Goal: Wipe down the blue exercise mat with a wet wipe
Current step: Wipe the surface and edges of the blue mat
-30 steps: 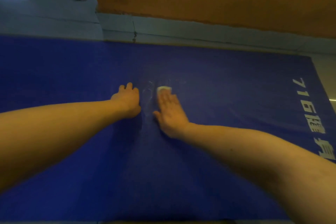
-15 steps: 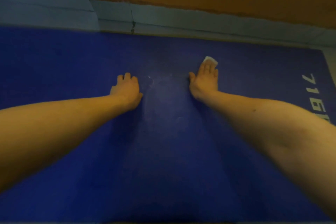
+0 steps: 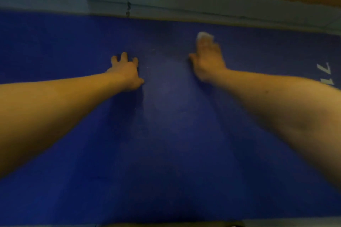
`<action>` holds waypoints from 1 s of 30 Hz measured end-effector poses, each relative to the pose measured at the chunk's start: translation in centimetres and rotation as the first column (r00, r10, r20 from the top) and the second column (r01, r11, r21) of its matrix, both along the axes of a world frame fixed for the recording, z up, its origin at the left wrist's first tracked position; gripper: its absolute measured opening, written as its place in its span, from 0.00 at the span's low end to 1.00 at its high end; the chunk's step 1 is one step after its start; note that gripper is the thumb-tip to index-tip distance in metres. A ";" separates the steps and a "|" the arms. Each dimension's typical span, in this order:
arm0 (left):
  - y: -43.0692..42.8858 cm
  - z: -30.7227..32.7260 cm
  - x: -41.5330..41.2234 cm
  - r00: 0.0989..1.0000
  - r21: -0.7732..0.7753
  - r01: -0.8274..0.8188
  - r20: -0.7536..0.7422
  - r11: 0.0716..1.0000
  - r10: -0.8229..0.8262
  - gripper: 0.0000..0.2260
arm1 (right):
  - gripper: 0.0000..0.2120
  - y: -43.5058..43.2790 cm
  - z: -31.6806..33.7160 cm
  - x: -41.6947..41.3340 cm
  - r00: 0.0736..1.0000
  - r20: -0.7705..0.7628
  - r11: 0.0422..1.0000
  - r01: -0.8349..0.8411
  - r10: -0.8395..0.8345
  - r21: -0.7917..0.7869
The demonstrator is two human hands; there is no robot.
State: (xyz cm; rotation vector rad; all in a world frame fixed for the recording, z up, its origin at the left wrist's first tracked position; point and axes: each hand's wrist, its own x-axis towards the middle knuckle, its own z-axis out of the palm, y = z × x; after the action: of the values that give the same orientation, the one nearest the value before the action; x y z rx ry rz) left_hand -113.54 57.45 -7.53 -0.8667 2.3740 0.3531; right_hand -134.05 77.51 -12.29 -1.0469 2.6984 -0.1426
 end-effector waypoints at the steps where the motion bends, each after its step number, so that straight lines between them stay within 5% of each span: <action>1: 0.0 0.1 0.0 1.000 -0.007 0.016 0.008 1.000 -0.016 0.40 | 0.38 1.0 0.3 -2.6 0.992 0.003 0.991 0.126 -0.127 0.054; 3: -0.1 0.3 -0.2 0.999 -0.017 0.028 0.020 0.999 -0.028 0.42 | 0.37 2.1 0.8 -5.5 0.951 0.042 0.941 0.297 -0.308 0.163; 6: 0.0 0.3 -0.3 0.999 -0.025 0.031 0.028 0.999 -0.030 0.42 | 0.38 -0.1 0.6 -4.3 0.933 0.052 0.931 0.348 -0.355 0.108; 11: 0.2 0.1 -0.4 1.000 -0.041 -0.003 0.009 0.999 0.003 0.41 | 0.37 -5.7 -0.5 4.7 0.997 0.056 0.993 -0.054 0.060 -0.106; 14: 0.4 0.1 -0.5 1.000 -0.062 -0.009 0.019 0.998 0.011 0.42 | 0.35 -7.6 -0.6 9.3 0.917 0.088 0.918 -0.378 0.388 -0.118; 17: 0.3 0.2 -0.6 1.000 -0.102 0.015 0.020 0.995 -0.013 0.42 | 0.33 -7.3 -0.4 8.1 0.846 0.032 0.844 -0.528 0.532 -0.088; 21: -0.1 0.4 -0.2 0.996 -0.153 0.089 0.020 0.984 -0.087 0.42 | 0.35 -5.4 0.2 0.4 0.987 -0.033 0.985 -0.159 0.157 -0.061; 24: -0.1 0.1 0.0 0.999 -0.100 0.039 -0.031 0.994 -0.042 0.41 | 0.34 -5.4 1.1 -3.0 0.993 0.042 0.993 0.112 -0.114 0.038; 30: -0.2 0.0 0.1 0.999 -0.061 0.011 -0.036 0.998 -0.013 0.42 | 0.32 -12.6 1.4 2.8 0.994 0.078 0.997 0.077 -0.079 0.029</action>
State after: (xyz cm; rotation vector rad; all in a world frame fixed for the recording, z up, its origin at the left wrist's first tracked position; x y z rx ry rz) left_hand -113.48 57.26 -7.54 -0.8806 2.4337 0.2952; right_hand -131.30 64.95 -10.85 -0.9096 2.6627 -0.1589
